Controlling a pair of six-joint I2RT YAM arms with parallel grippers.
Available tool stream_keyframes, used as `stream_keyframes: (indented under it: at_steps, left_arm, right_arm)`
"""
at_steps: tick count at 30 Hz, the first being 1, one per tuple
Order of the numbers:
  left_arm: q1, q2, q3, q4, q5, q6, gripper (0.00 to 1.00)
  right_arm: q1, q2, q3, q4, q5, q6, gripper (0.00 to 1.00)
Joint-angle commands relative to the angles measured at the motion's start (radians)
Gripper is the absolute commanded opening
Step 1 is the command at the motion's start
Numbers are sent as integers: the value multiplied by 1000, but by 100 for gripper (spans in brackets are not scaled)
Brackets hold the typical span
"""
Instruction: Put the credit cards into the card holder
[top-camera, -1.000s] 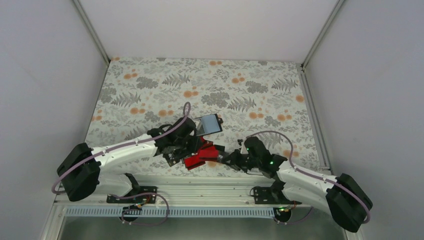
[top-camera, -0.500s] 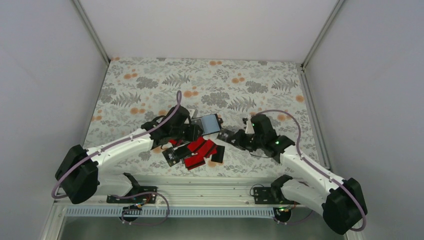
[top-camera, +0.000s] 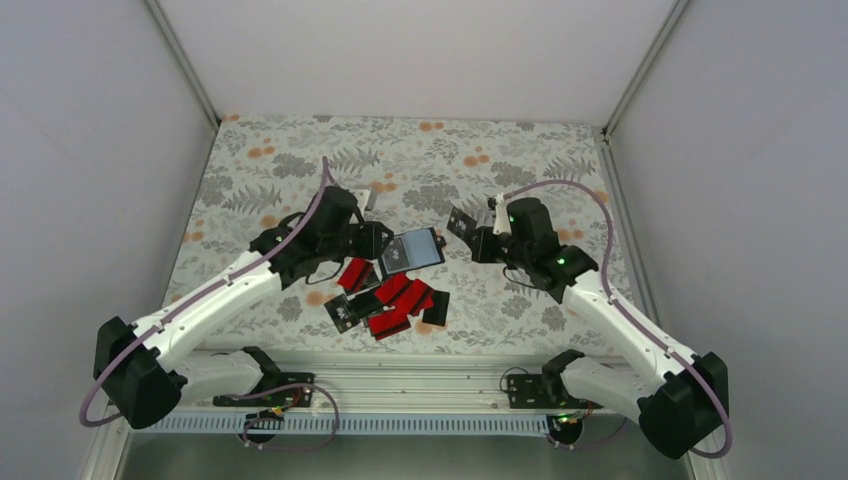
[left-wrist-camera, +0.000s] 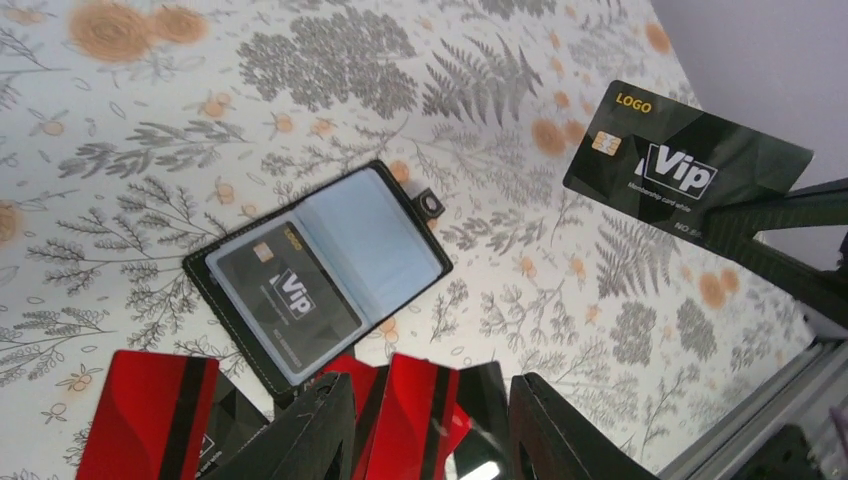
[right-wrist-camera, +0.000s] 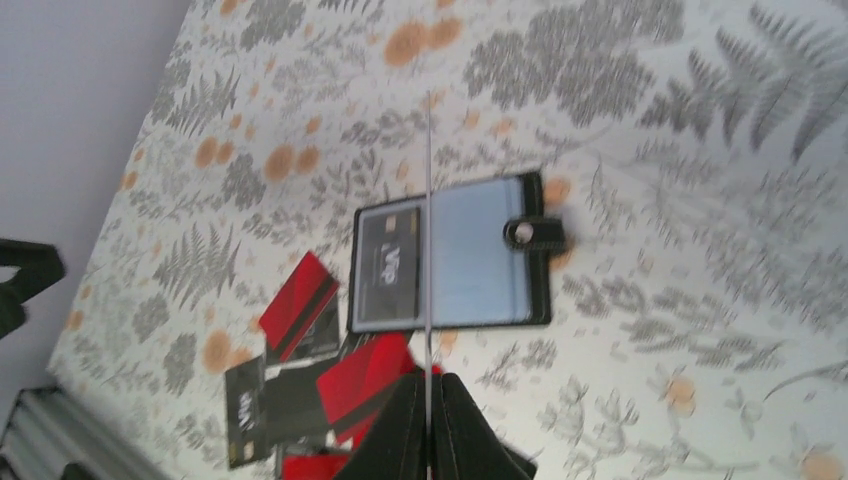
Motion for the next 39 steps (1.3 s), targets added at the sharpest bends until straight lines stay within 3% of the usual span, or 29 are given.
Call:
stream_keyframes:
  at_steps: [1, 9, 13, 25, 39]
  left_arm:
    - [10, 1, 86, -78, -63, -103, 40]
    - [49, -15, 175, -119, -100, -187, 43]
    - [79, -11, 200, -109, -57, -229, 44]
    - [140, 104, 322, -57, 132, -374, 45]
    - [148, 173, 377, 96, 286, -494, 44]
  right_arm:
    - [40, 36, 66, 119, 153, -109, 4]
    - [248, 122, 122, 284, 588, -255, 4]
    - [292, 124, 79, 435, 696, -403, 4]
    - [366, 196, 4, 753, 799, -785, 4]
    - [402, 254, 28, 788, 794, -874, 4]
